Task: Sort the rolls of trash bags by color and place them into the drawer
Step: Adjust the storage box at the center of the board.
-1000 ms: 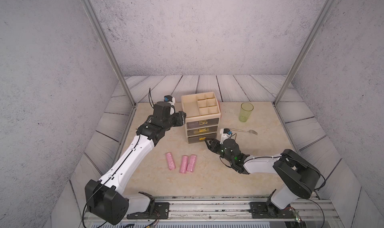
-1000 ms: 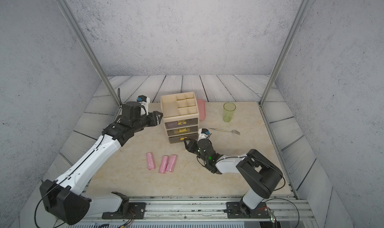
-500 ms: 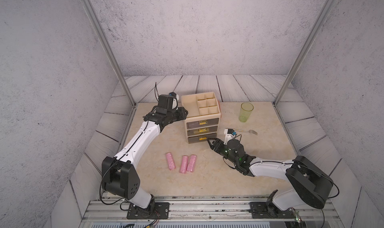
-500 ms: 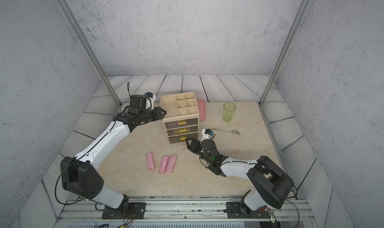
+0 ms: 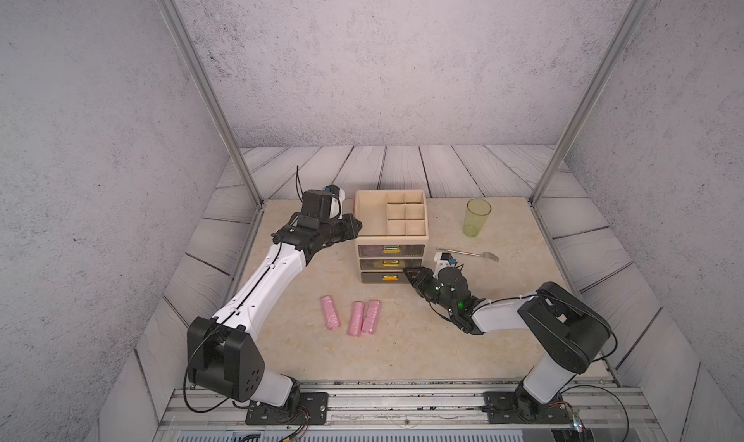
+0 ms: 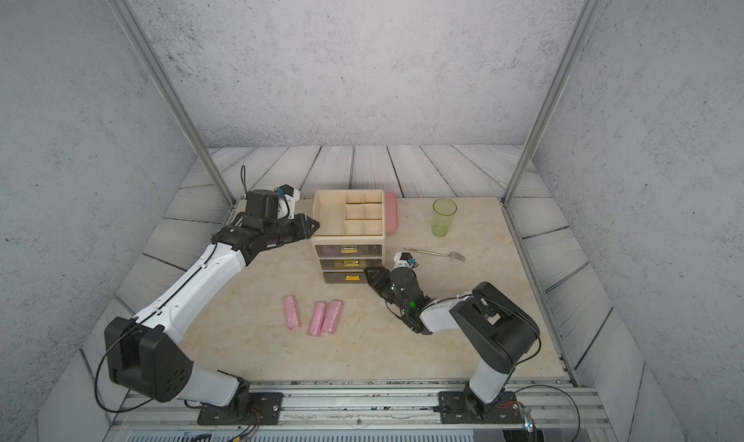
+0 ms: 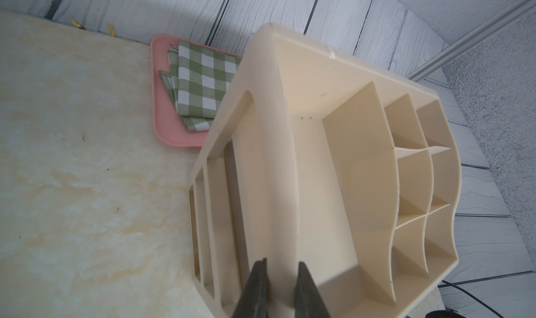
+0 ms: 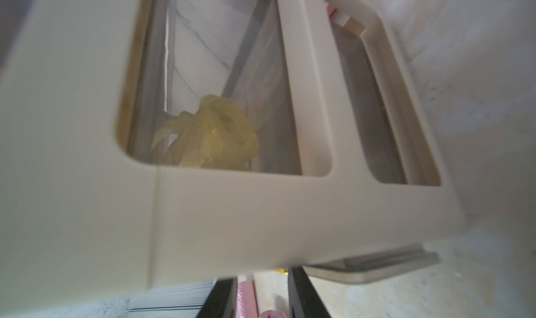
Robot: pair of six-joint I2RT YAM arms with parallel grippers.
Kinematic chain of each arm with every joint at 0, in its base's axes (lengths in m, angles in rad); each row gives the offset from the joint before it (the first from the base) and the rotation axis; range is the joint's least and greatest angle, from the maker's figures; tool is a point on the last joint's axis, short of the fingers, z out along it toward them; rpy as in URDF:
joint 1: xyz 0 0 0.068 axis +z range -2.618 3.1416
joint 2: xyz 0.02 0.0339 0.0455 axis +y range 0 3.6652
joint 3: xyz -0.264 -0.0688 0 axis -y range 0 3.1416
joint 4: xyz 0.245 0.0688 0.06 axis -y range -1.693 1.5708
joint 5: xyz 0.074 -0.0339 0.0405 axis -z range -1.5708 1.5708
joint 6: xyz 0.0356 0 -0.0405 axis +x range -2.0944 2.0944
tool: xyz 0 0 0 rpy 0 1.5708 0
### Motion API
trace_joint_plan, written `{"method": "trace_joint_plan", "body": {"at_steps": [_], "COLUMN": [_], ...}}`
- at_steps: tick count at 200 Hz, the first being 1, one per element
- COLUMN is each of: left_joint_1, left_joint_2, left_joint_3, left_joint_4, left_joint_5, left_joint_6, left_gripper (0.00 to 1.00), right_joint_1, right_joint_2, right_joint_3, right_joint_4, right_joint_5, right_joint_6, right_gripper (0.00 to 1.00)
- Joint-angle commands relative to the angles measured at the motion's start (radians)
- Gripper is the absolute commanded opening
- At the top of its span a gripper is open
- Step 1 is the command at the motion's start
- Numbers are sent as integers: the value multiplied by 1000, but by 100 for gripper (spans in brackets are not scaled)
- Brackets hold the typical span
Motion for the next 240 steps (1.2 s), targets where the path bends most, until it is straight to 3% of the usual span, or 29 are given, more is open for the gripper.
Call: {"method": "trace_joint_plan", "body": {"at_steps": [1, 85, 139, 184, 210, 240], "left_joint_1": [0, 0, 0, 0, 0, 2], "left_joint_2": [-37, -120, -278, -434, -459, -452], "left_joint_3": [-7, -23, -53, -226, -305, -346], "left_joint_4": [3, -6, -11, 23, 42, 74], "left_joint_5": [21, -9, -27, 12, 26, 53], "left_joint_6": [-3, 3, -26, -100, -117, -124], "left_gripper": [18, 57, 59, 59, 59, 59], "right_joint_1": [-1, -44, -133, -185, -170, -91], "right_joint_2": [50, -69, -16, 39, 69, 87], "right_joint_3": [0, -15, 38, 106, 82, 4], "right_joint_4": [65, -136, -166, -190, -113, 34], "right_joint_5": [-37, 2, -83, -131, -145, -74], "right_joint_6": [56, -61, -97, -104, -36, 62], "right_gripper": [32, 35, 37, 38, 37, 37]}}
